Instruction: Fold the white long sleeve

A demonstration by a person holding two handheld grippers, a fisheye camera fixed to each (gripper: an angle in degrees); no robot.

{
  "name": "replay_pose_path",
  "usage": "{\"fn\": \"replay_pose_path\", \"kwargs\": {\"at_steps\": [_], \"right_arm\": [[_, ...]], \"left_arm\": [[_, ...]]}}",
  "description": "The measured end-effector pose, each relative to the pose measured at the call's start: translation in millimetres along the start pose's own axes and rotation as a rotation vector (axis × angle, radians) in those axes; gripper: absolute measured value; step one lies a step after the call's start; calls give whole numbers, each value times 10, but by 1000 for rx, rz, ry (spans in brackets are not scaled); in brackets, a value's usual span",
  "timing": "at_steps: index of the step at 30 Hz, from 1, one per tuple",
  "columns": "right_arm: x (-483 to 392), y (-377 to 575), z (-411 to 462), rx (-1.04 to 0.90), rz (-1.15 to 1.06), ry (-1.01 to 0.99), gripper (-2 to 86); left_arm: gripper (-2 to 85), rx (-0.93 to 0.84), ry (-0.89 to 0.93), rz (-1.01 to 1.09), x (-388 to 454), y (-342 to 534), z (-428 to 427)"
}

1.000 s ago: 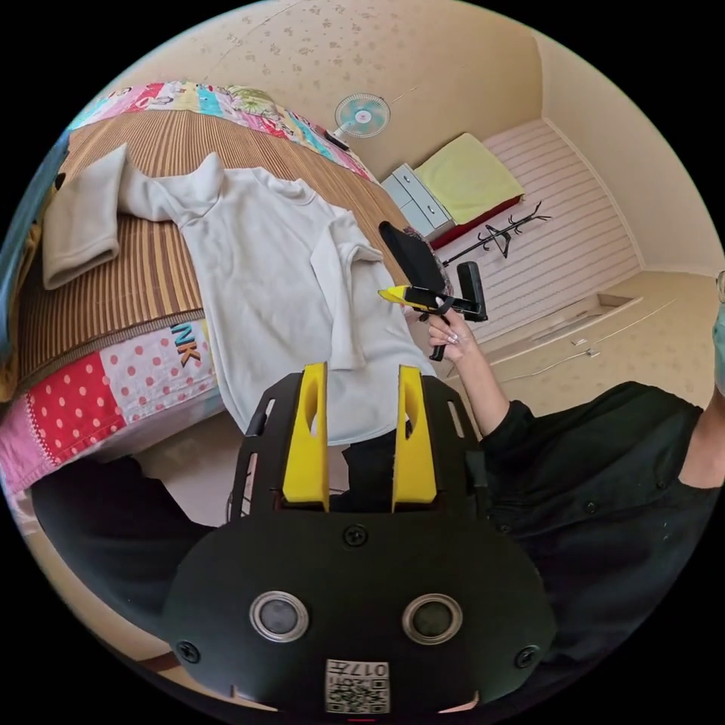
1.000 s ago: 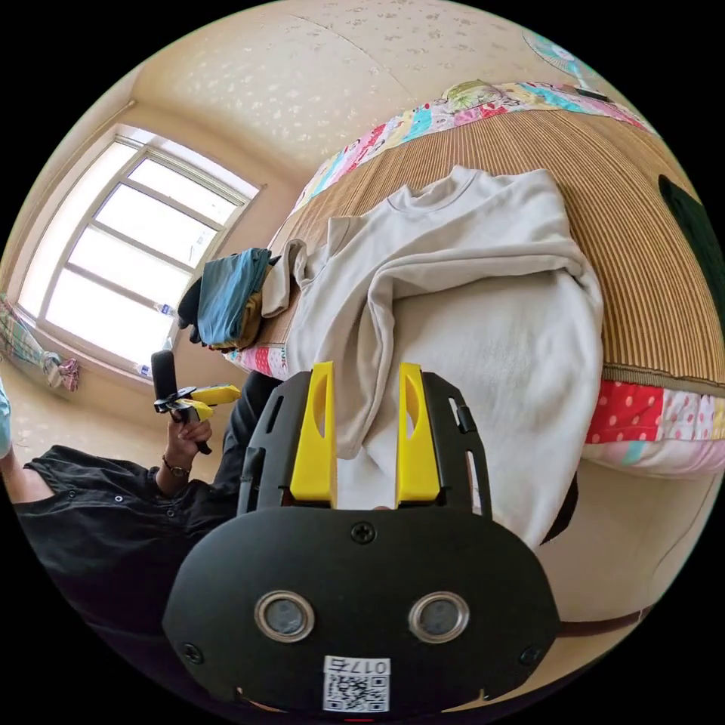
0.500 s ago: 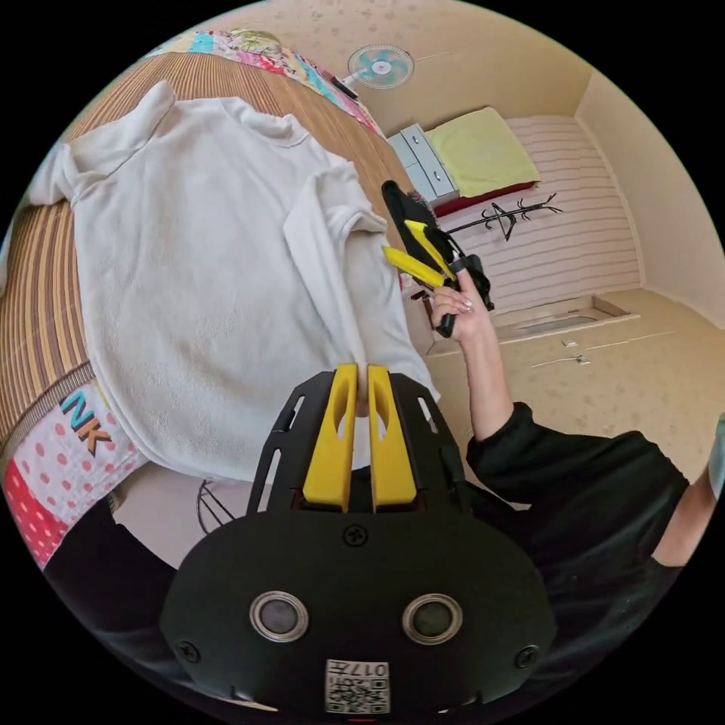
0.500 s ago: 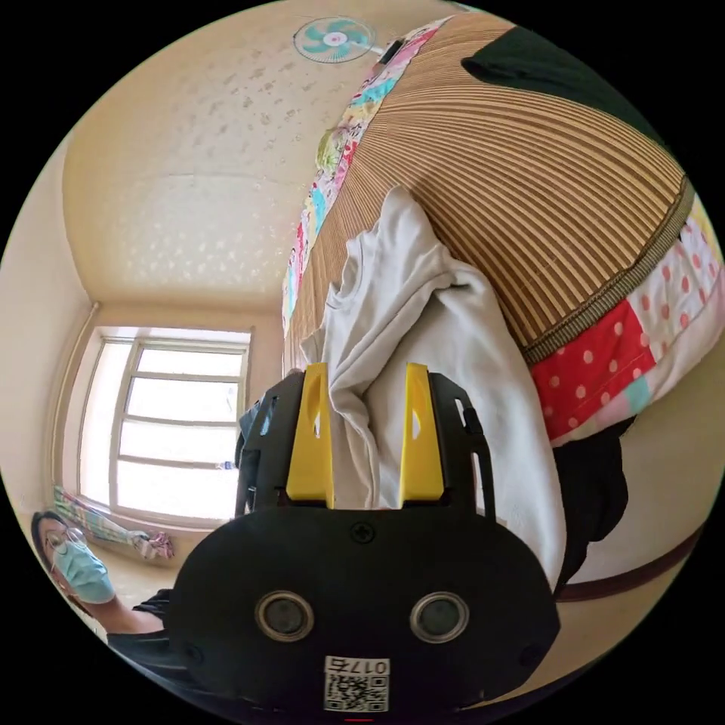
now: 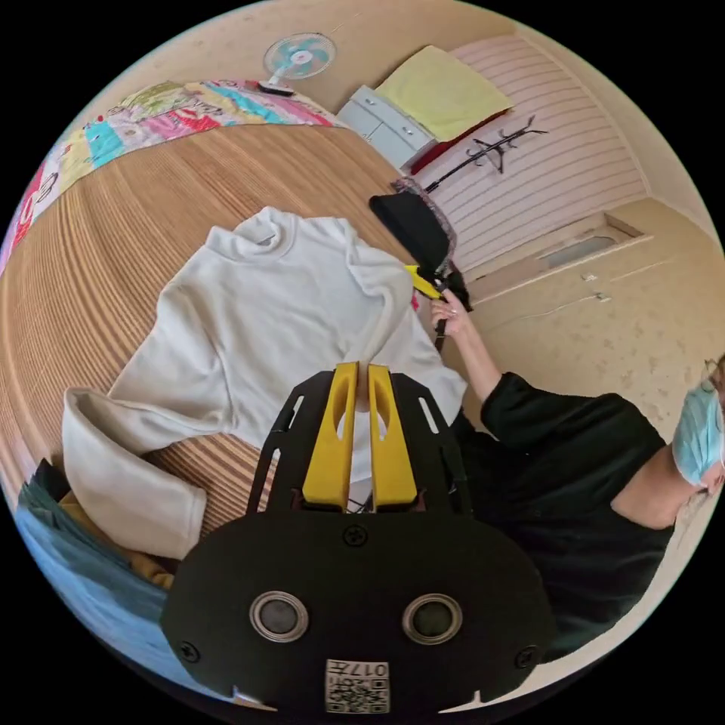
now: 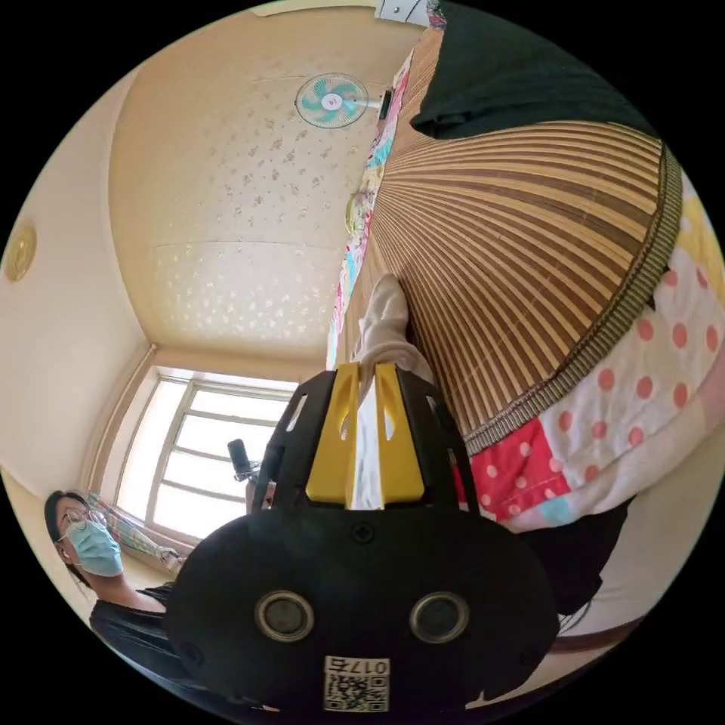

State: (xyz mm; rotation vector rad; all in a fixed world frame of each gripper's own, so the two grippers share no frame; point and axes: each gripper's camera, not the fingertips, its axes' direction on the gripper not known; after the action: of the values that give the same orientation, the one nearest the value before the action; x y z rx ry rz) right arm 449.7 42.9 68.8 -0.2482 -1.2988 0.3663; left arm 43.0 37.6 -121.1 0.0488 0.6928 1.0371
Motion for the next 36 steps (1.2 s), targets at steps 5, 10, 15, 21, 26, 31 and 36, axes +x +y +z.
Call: {"fn": "replay_pose_path", "kwargs": {"at_steps": [5, 10, 15, 21, 26, 31, 36], "right_arm": [[-402, 274, -142, 18, -125, 323, 62], [-1281, 60, 368, 4, -437, 453, 82], [-1580, -379, 1575, -155, -514, 603, 101], [-1169, -315, 2304, -135, -395, 819, 57], [-1376, 23, 1979, 140, -455, 697, 24], [-1296, -58, 1924, 275, -422, 647, 23], [-860, -175, 2163, 127, -316, 678, 43]], "left_arm": [[86, 174, 6, -300, -598, 440, 393], [121, 415, 37, -309, -578, 898, 534], [123, 417, 91, -316, -559, 716, 797], [42, 404, 137, -361, -559, 715, 975], [-4, 505, 188, -211, -319, 867, 586], [0, 528, 93, -274, -408, 767, 405], [53, 494, 122, -485, -688, 841, 624]]}}
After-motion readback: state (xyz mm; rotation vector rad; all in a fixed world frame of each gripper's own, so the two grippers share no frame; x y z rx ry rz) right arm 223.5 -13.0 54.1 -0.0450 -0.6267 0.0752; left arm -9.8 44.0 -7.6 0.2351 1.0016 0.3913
